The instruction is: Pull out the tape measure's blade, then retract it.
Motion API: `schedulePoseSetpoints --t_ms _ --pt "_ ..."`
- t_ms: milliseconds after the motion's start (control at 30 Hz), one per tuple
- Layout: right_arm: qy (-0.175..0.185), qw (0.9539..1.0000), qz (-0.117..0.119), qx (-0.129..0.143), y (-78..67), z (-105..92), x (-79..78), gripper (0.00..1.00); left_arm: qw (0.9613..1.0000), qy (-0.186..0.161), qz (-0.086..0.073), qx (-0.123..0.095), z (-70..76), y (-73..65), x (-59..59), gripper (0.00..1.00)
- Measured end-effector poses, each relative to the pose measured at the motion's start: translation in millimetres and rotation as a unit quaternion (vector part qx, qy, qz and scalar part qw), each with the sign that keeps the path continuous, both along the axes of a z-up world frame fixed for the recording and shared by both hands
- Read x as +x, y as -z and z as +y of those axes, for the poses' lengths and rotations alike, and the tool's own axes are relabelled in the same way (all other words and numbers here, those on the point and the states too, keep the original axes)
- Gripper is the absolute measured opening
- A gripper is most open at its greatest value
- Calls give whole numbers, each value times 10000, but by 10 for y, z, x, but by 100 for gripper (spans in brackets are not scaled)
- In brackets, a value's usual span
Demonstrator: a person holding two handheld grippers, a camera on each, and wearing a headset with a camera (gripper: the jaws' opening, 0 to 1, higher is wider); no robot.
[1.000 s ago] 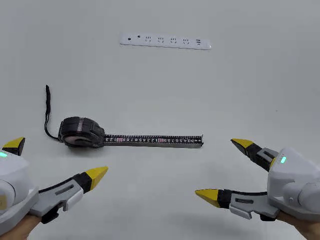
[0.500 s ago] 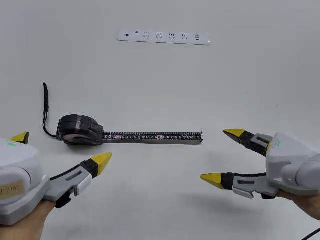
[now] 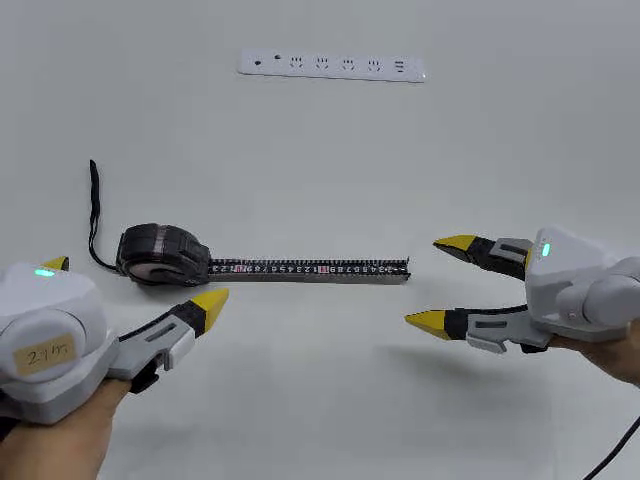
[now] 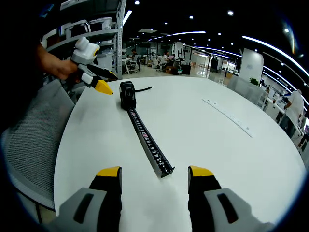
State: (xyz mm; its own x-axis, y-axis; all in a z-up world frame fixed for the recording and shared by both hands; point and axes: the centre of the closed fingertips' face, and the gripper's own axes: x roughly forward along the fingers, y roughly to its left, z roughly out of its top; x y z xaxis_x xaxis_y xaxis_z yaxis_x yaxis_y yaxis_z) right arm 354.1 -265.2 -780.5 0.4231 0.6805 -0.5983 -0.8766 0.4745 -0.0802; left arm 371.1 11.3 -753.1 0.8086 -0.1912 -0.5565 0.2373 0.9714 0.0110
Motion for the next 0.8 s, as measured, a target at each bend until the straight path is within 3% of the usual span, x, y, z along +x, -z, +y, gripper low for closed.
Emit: schedulePoseSetpoints --t_ms 433,467,800 --pt "-303 9995 15 -66 68 24 53 42 9999 -57 7 85 -15 68 57 89" --pt "-534 9985 45 -149 149 59 136 42 9997 -210 46 80 -8 133 145 88" --pt "-685 9974 102 -177 184 87 205 31 9992 -368 82 105 18 188 233 84"
